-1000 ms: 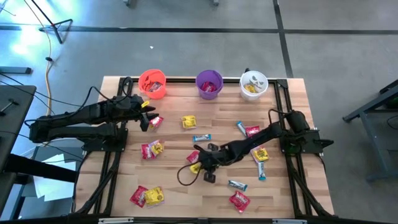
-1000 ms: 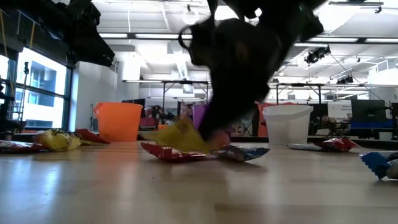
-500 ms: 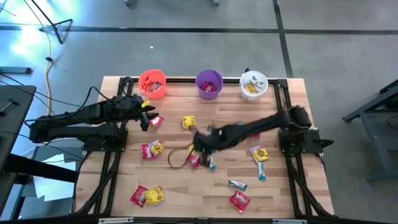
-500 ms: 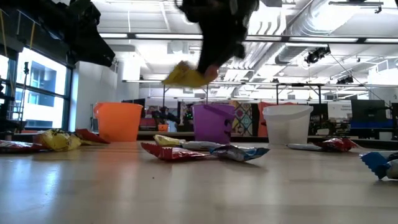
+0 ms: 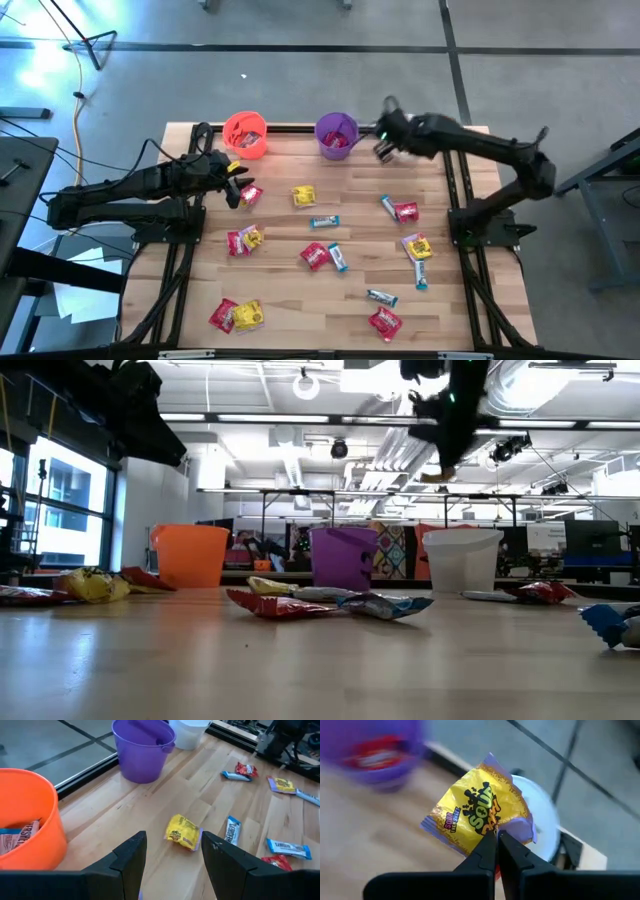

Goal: Sort candy
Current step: Put the yellow candy into the white bucket

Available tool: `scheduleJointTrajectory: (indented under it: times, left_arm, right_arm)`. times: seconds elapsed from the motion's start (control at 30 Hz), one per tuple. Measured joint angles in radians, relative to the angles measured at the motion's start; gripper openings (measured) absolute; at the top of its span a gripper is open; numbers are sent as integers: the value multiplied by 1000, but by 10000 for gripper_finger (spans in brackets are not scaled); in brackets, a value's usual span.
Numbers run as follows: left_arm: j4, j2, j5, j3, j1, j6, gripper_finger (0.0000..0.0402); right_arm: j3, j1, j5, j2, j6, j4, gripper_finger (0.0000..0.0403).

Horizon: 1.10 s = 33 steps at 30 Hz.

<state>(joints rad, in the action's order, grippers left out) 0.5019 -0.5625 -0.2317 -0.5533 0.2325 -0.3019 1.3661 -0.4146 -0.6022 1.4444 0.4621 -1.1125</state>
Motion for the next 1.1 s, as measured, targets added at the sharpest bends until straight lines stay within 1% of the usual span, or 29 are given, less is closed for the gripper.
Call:
scheduleJointTrajectory:
  times: [0.1, 0.2, 0.33, 0.47, 0.6, 0.73, 0.9, 1.0, 1.1]
  left_arm:
    - [-10, 0, -16, 0, 0, -4, 176]
    - [-29, 0, -26, 0, 0, -13, 176]
    - [-44, 0, -41, 0, 0, -19, 176]
    - [-45, 0, -56, 0, 0, -19, 176]
    - [-44, 0, -67, 0, 0, -19, 176]
    - [-44, 0, -69, 0, 0, -19, 176]
    - [-44, 0, -69, 0, 0, -21, 176]
    - [-44, 0, -69, 0, 0, -21, 176]
    - [-44, 0, -69, 0, 0, -20, 176]
  right_arm:
    - [-112, -160, 65, -22, -80, 130, 0]
    - [-219, -290, 137, -22, -141, 266, 0]
    - [-319, -420, 201, -22, -171, 452, 0]
    - [-364, -509, 282, -2, -175, 547, 0]
    - [-372, -543, 352, 52, -171, 600, 0]
    - [-353, -544, 359, 119, -140, 591, 0]
    - [-352, -544, 370, 170, -63, 571, 6]
    - [-351, -535, 371, 173, -43, 567, 29]
    - [-351, -527, 371, 163, -40, 562, 72]
